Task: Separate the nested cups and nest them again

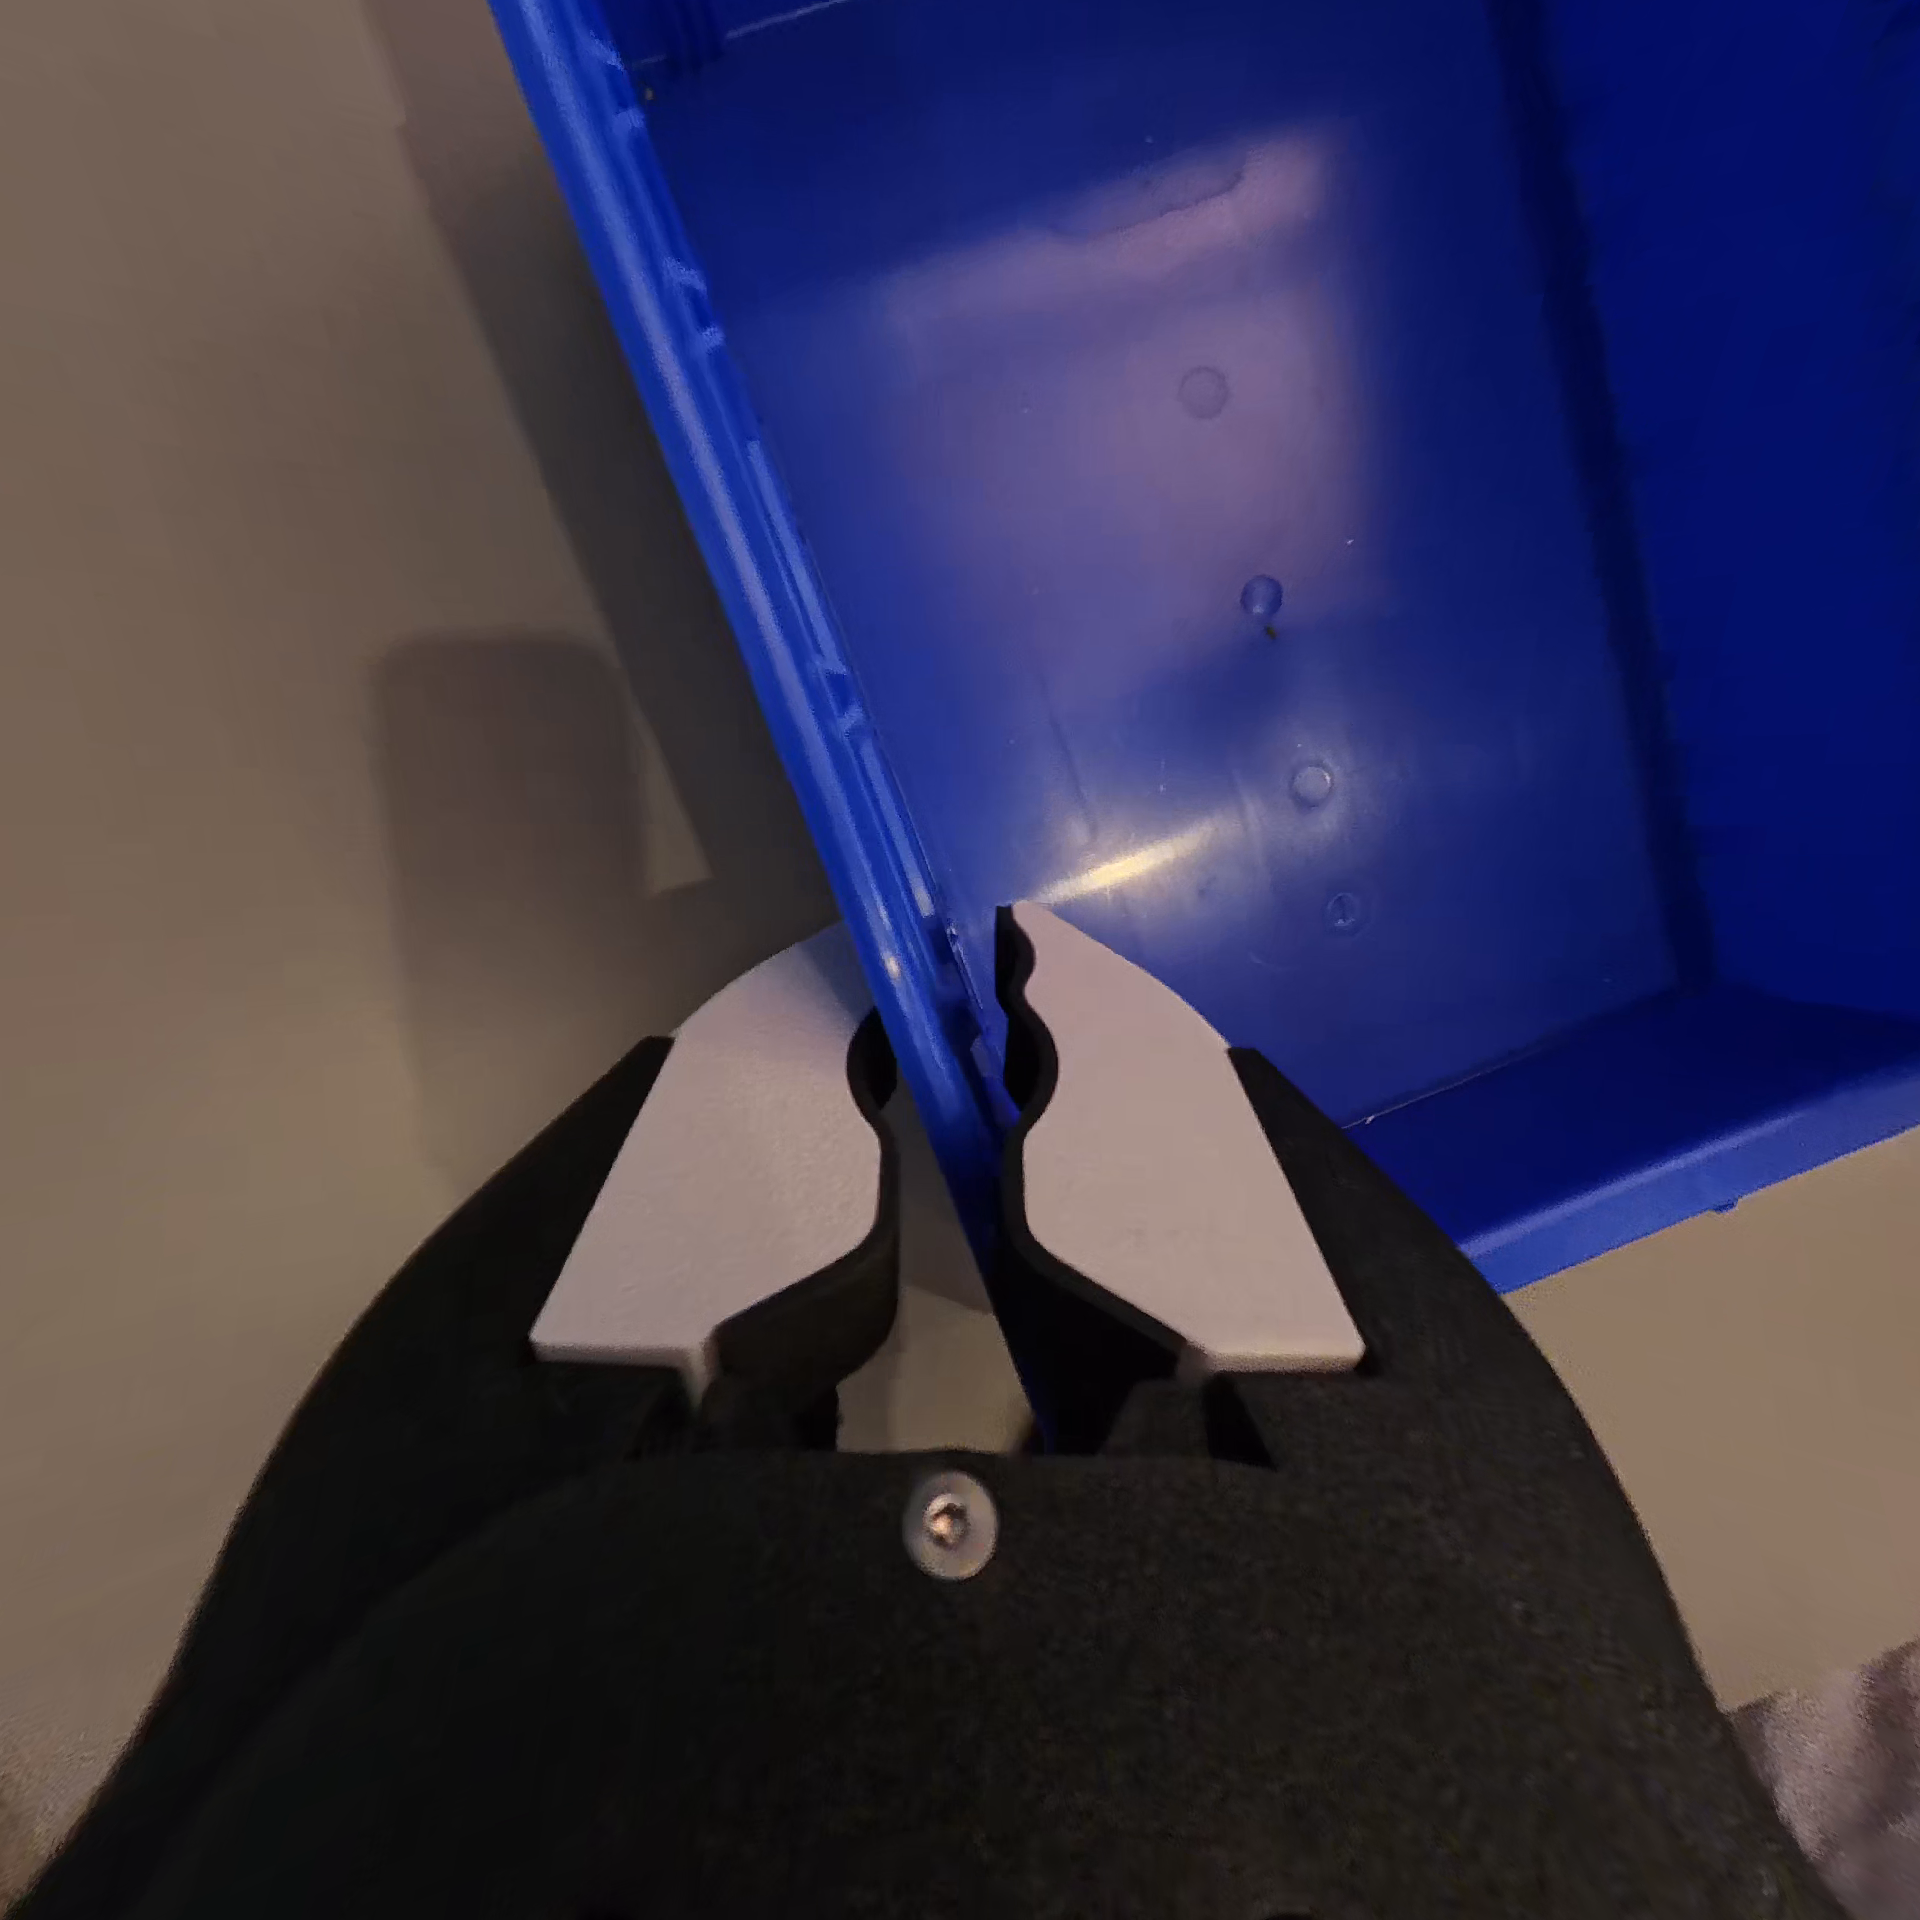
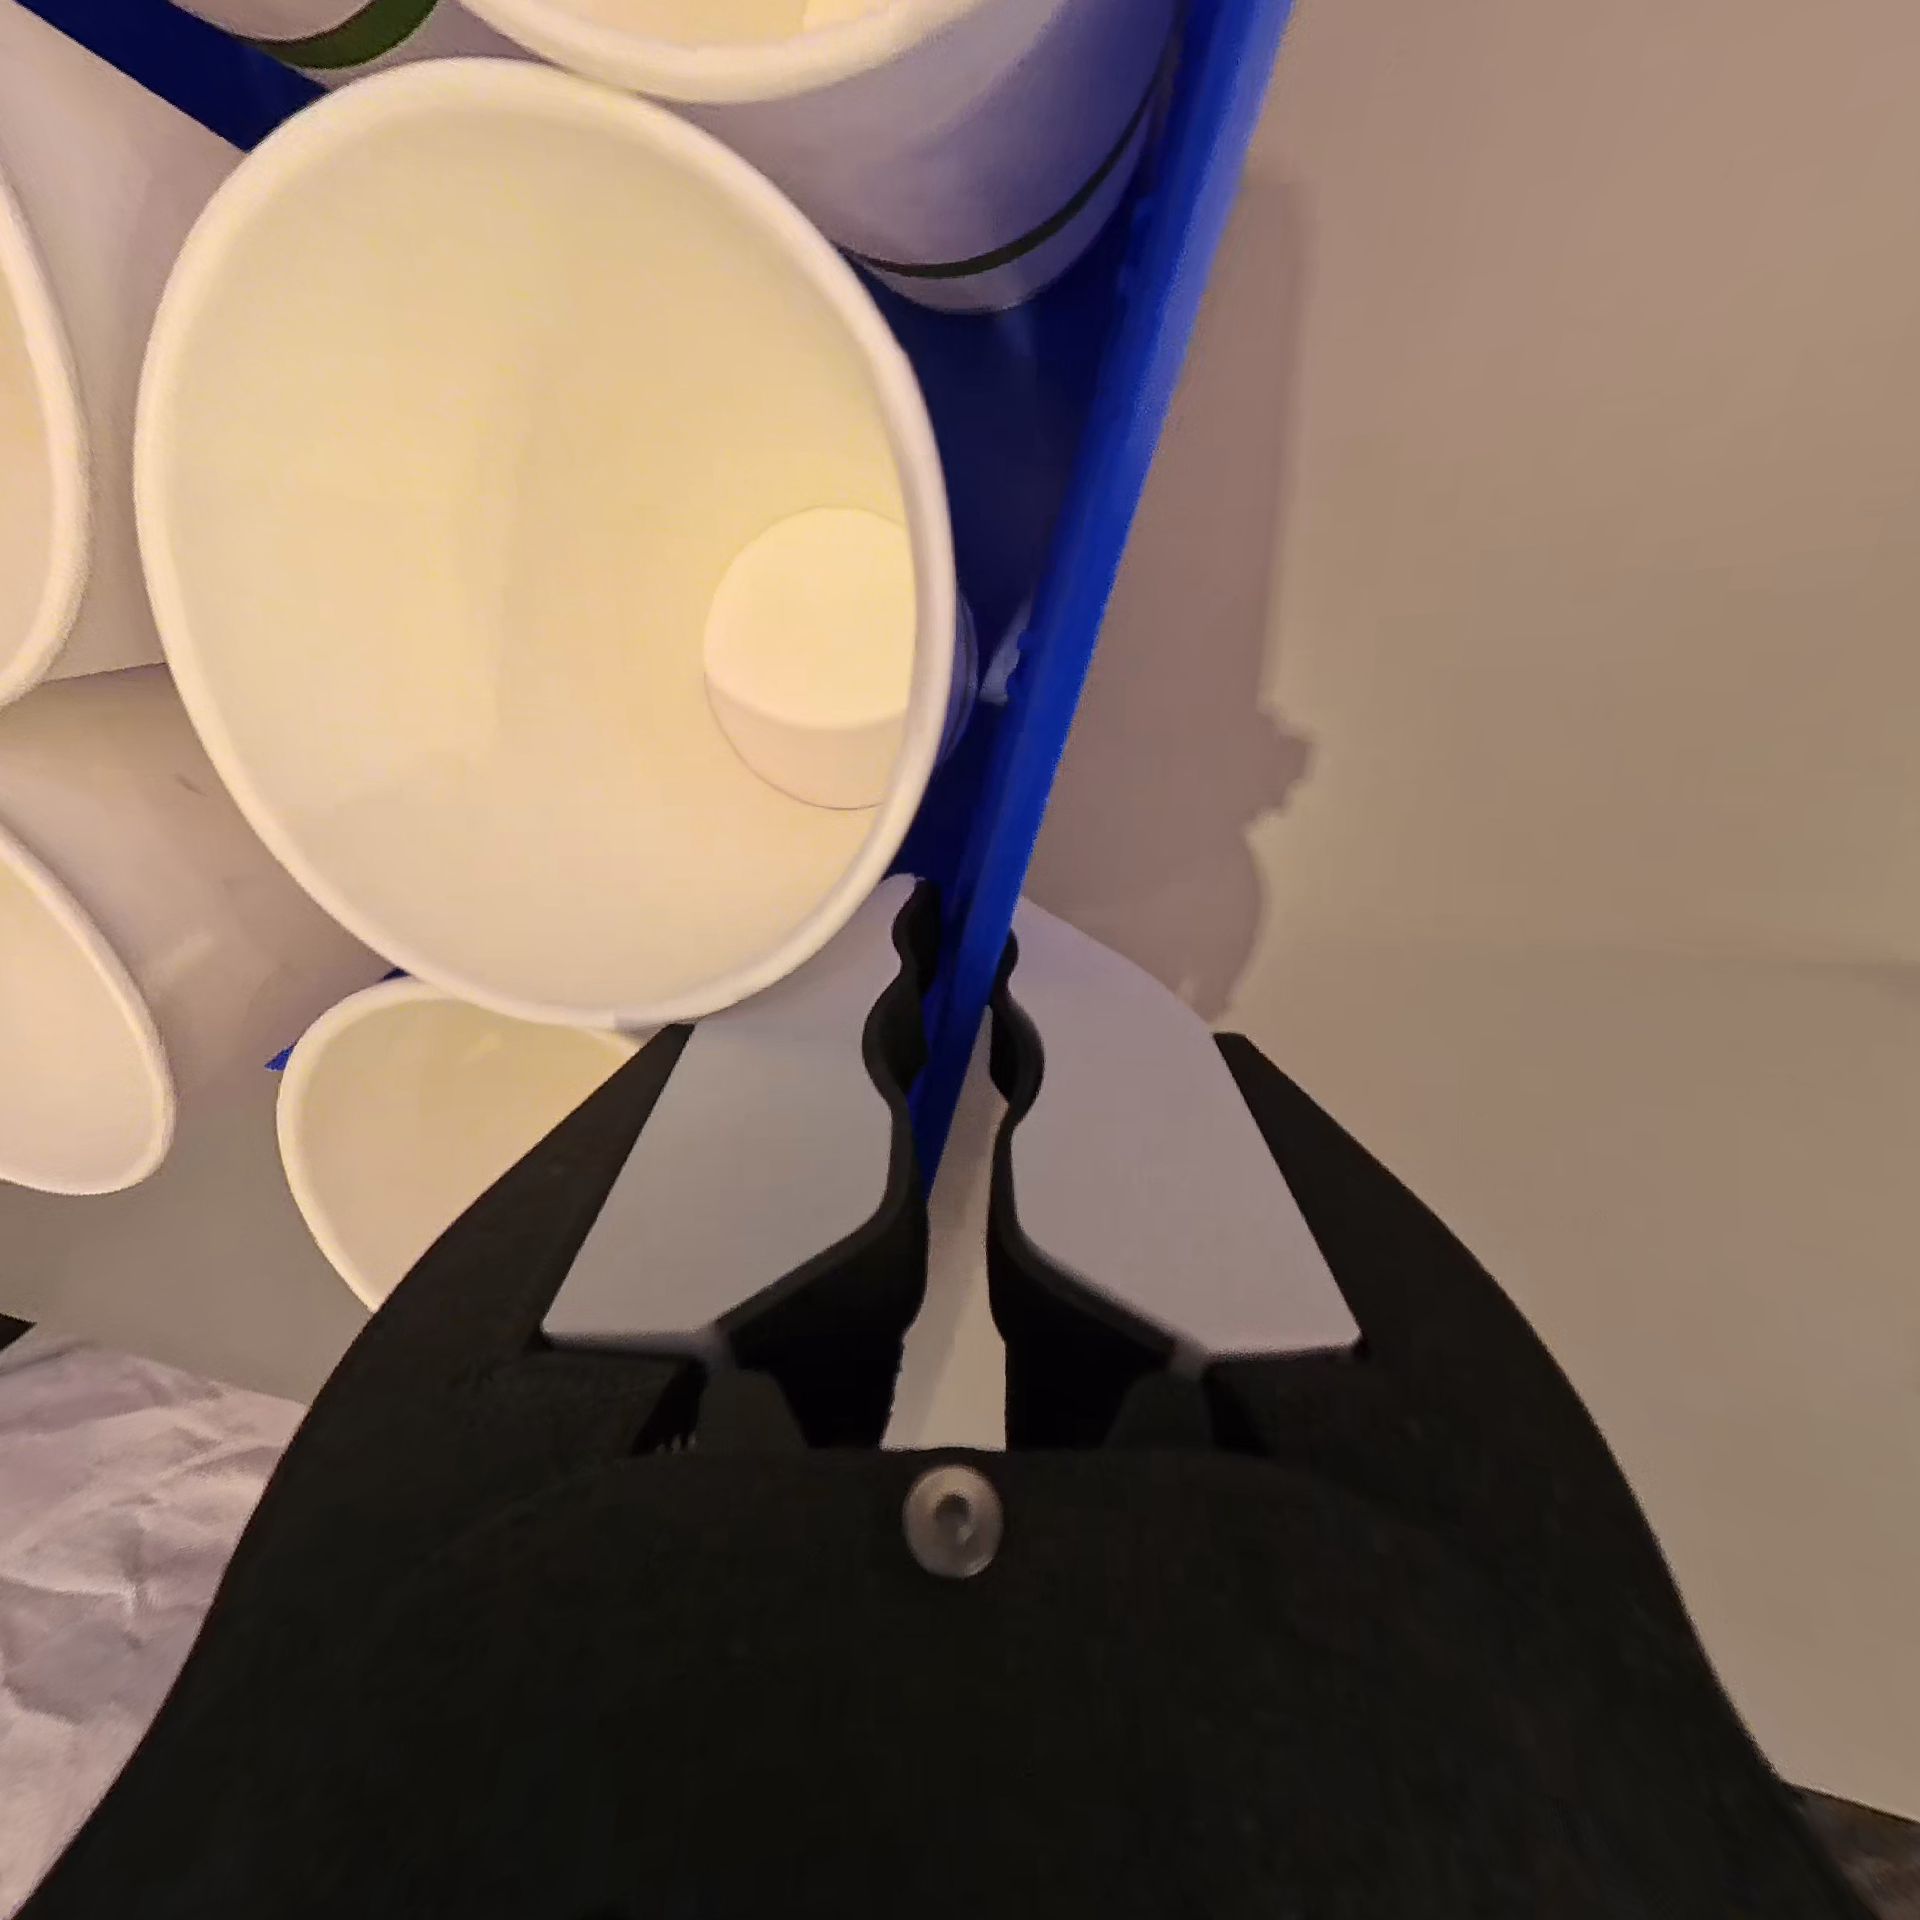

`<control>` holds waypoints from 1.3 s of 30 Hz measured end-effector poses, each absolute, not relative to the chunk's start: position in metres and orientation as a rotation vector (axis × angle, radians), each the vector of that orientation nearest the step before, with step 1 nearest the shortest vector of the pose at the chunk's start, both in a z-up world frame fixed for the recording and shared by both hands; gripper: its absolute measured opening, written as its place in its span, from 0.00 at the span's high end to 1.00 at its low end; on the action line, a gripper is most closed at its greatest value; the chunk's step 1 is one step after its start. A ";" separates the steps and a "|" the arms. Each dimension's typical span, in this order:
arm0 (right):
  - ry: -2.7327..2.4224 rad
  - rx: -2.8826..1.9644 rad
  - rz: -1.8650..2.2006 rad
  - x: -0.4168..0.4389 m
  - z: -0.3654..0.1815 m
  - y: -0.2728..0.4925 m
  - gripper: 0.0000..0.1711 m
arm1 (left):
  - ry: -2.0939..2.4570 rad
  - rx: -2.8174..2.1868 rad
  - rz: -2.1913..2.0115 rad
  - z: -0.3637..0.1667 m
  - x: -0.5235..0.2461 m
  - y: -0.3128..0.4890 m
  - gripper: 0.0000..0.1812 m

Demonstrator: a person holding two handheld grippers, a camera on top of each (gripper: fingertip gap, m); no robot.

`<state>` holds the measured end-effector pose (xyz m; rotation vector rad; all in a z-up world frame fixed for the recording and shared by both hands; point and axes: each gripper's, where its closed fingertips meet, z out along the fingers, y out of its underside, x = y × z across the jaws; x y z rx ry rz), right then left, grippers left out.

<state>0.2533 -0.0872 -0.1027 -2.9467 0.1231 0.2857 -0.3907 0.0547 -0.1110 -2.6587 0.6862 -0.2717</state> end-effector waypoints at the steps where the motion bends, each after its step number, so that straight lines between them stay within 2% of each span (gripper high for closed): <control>1: 0.111 -2.941 0.277 0.249 -0.103 -0.085 0.96 | 0.703 -2.652 -0.273 -0.111 -0.379 0.053 0.90; 16: 0.002 -2.901 0.302 0.176 -0.102 -0.072 0.96 | 0.664 -2.521 -0.352 -0.111 -0.242 0.040 0.84; 22: 0.006 -2.916 0.278 0.174 -0.106 -0.064 0.96 | 0.695 -2.474 -0.327 -0.104 -0.230 0.040 0.80; 29: 0.002 -2.953 0.223 0.175 -0.113 -0.062 0.97 | 0.705 -2.343 -0.248 -0.071 -0.233 0.047 0.71; 39: 0.119 -2.957 0.316 0.176 -0.114 -0.062 0.97 | 0.764 -2.237 -0.169 -0.044 -0.231 0.055 0.69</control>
